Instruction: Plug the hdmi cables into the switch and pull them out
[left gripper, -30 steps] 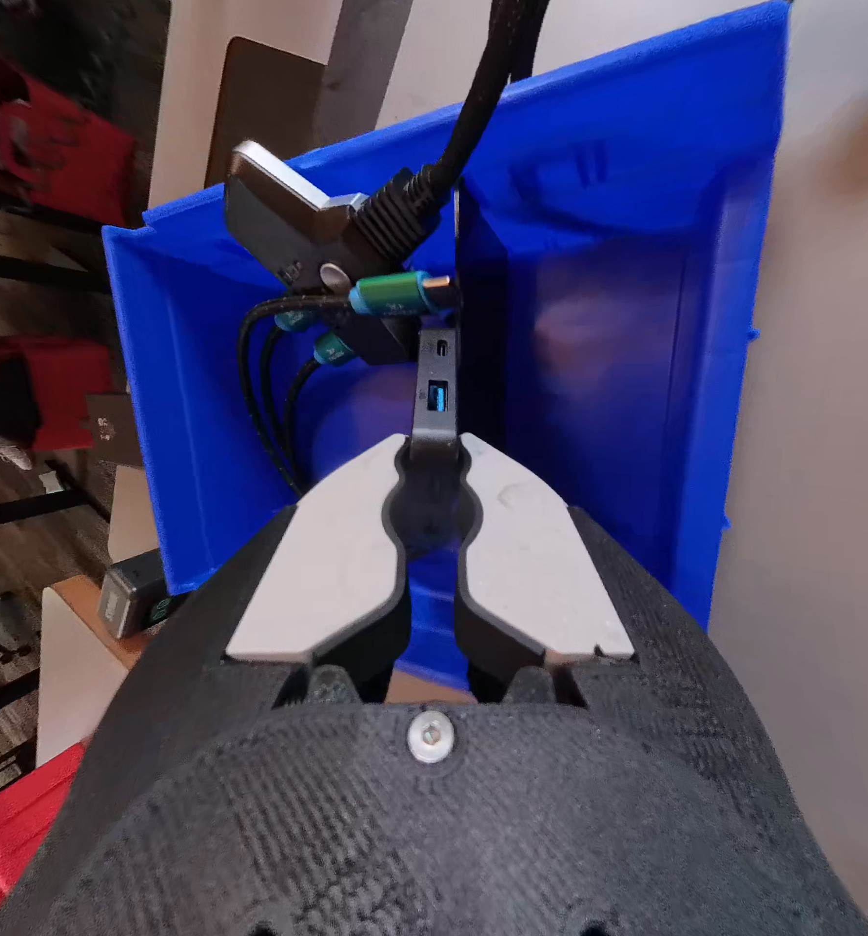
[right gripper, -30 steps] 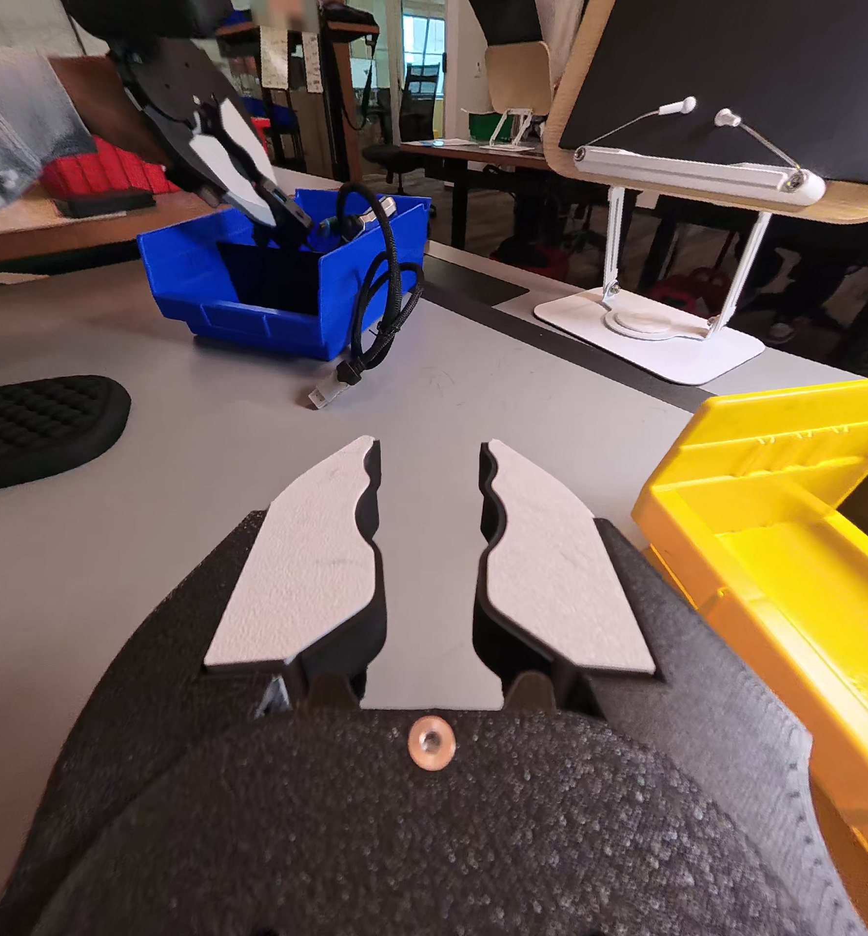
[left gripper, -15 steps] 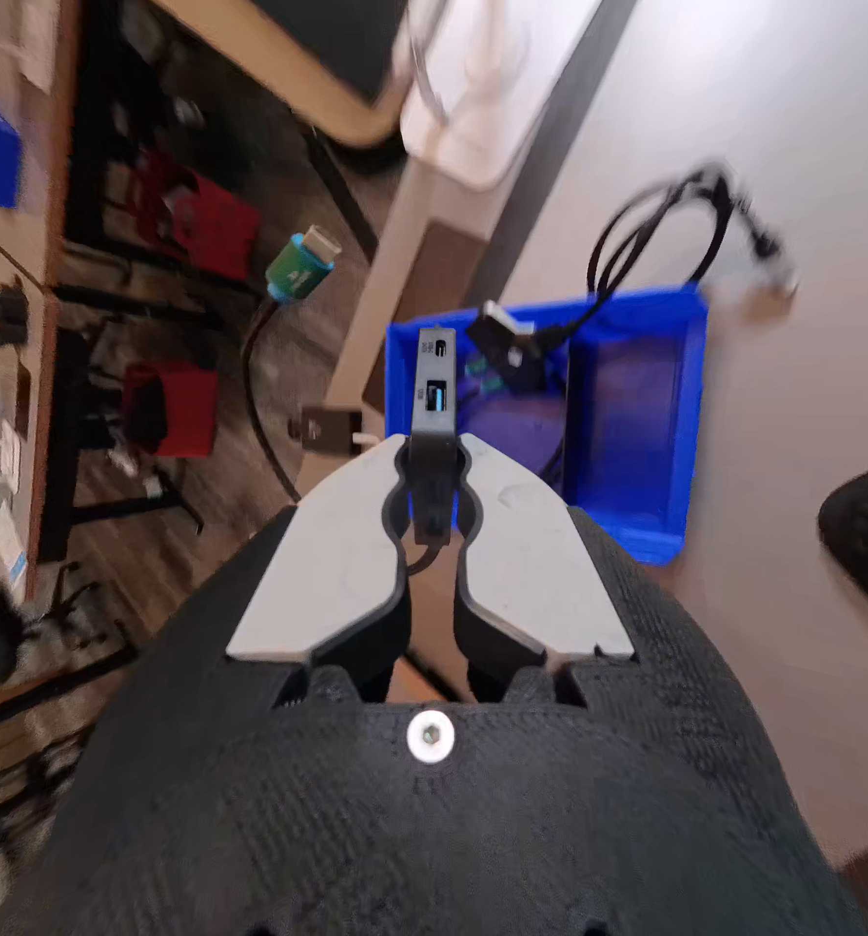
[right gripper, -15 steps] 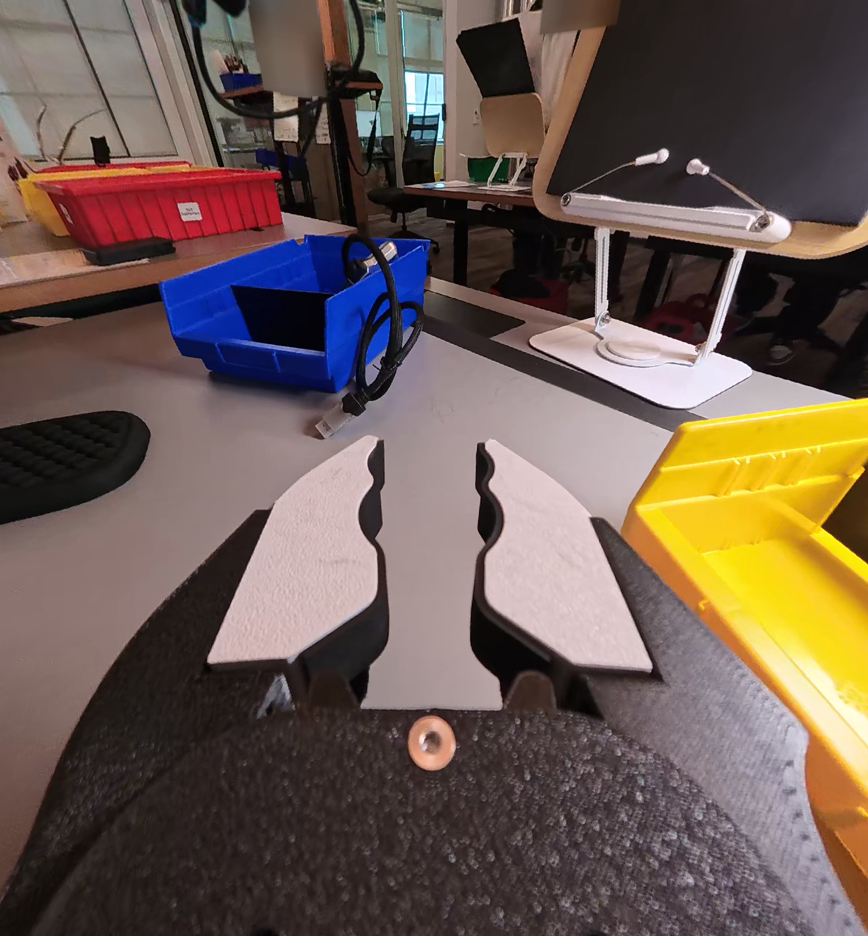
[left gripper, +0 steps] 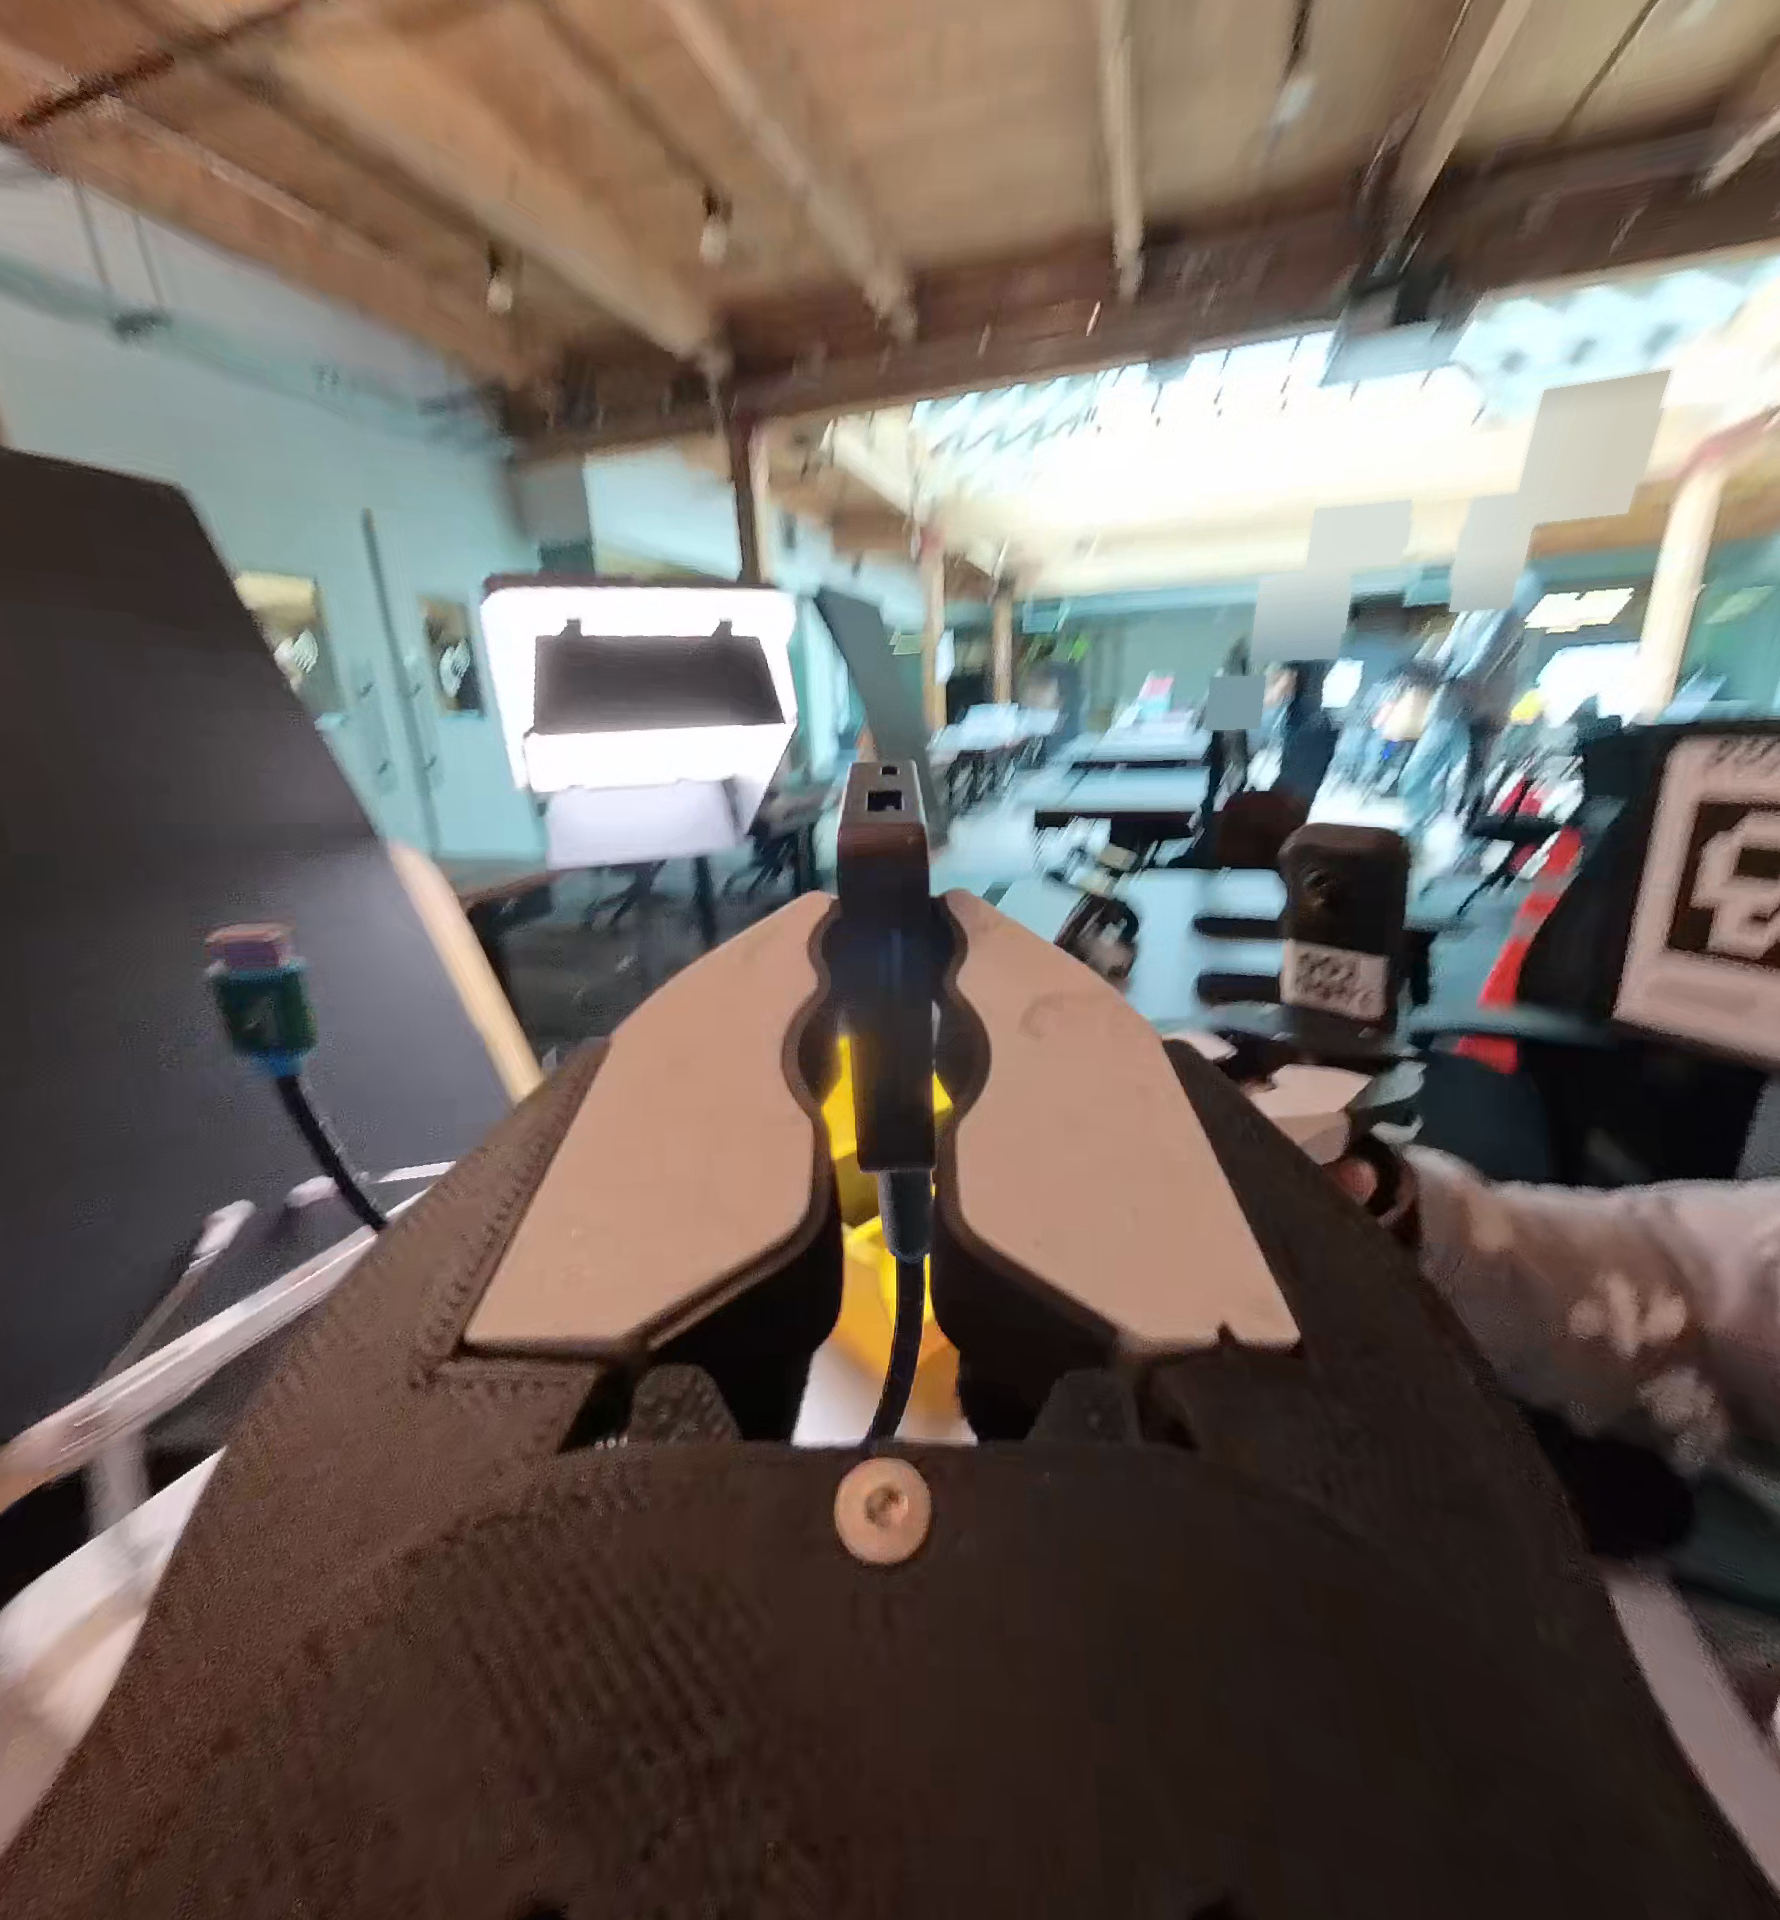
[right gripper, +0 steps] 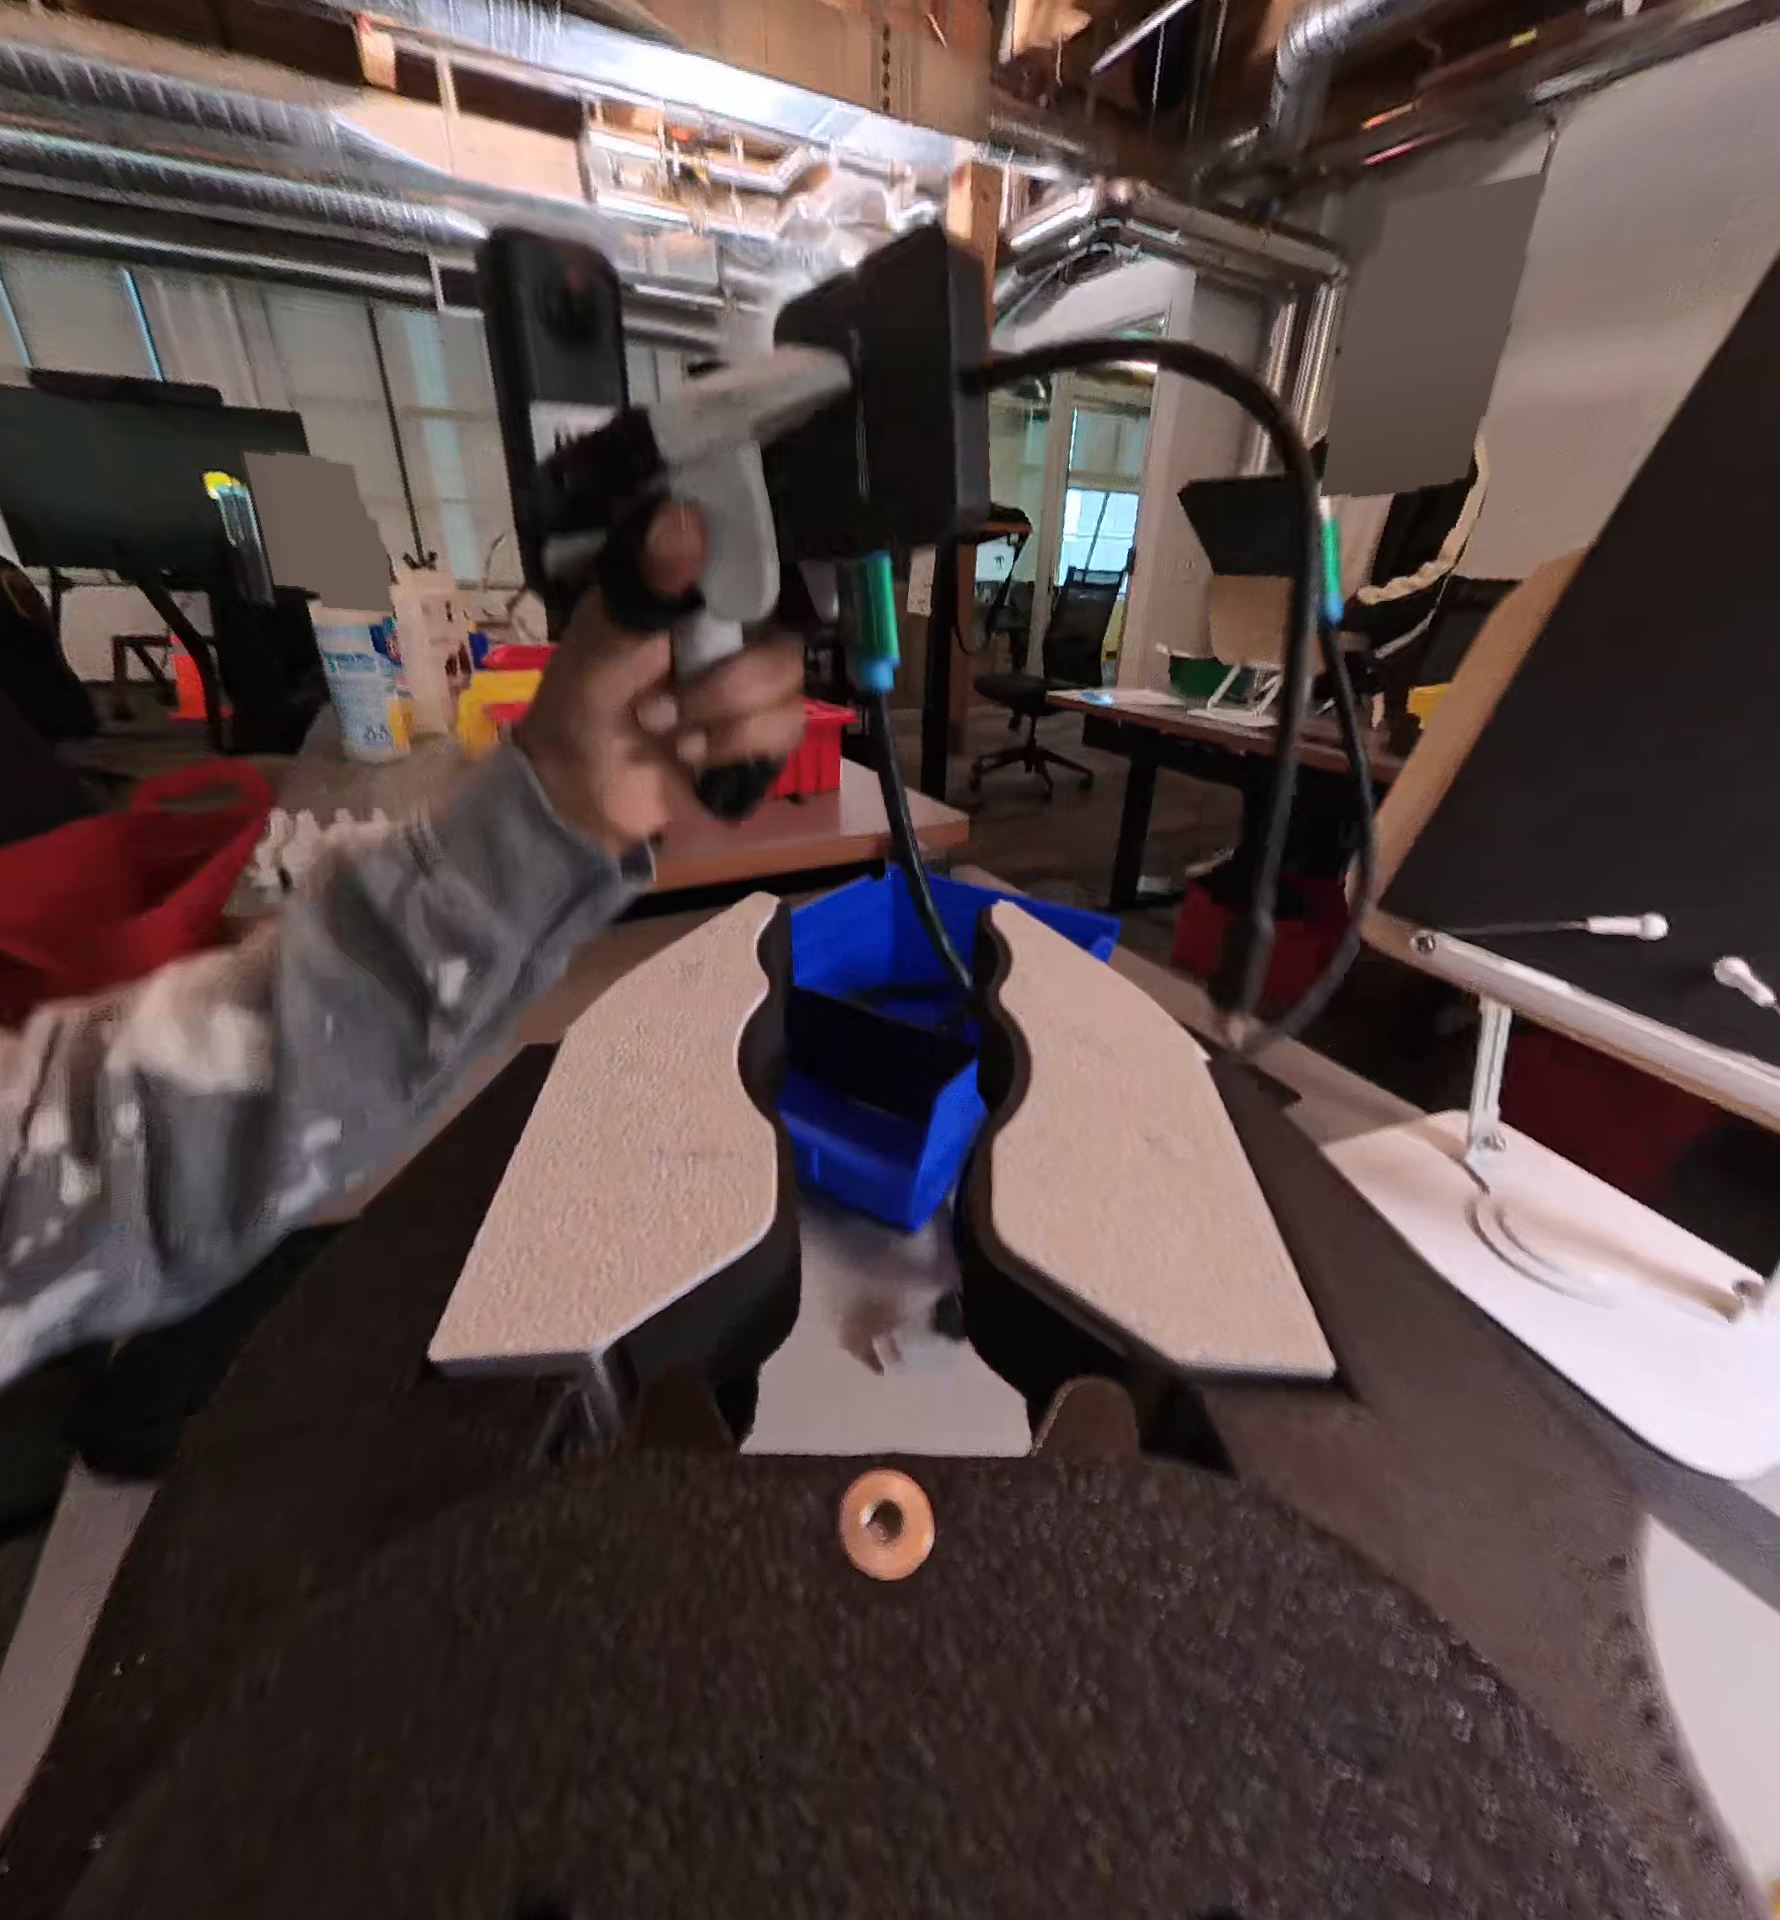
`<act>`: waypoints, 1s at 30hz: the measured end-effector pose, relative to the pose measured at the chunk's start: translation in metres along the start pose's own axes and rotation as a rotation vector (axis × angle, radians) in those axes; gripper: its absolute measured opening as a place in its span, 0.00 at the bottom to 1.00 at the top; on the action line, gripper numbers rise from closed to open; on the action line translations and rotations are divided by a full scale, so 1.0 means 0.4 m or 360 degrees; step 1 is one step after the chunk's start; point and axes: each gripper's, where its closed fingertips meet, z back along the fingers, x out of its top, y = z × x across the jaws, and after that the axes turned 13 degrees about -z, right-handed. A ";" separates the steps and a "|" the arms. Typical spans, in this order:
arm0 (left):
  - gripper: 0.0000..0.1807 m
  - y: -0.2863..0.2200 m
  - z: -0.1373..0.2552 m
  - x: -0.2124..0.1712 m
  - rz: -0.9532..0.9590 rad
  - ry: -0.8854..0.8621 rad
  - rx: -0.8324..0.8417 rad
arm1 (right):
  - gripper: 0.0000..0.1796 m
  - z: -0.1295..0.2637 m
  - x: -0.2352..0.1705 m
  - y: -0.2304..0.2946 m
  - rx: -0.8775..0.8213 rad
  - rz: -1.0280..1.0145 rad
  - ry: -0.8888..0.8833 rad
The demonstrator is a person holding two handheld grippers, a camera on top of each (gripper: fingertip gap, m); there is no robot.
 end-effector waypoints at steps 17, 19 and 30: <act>0.13 -0.188 -0.105 -0.221 0.0332 0.0170 -0.0436 | 0.10 0.026 0.000 -0.051 0.0172 0.0125 0.0461; 0.15 -0.221 -0.097 -0.262 0.0175 0.0398 -0.0514 | 0.09 0.070 -0.052 -0.052 0.0169 0.0292 0.0738; 0.08 -0.275 -0.132 -0.369 -0.0049 0.0664 -0.0588 | 0.11 0.102 0.034 -0.081 -0.0056 0.0545 0.0486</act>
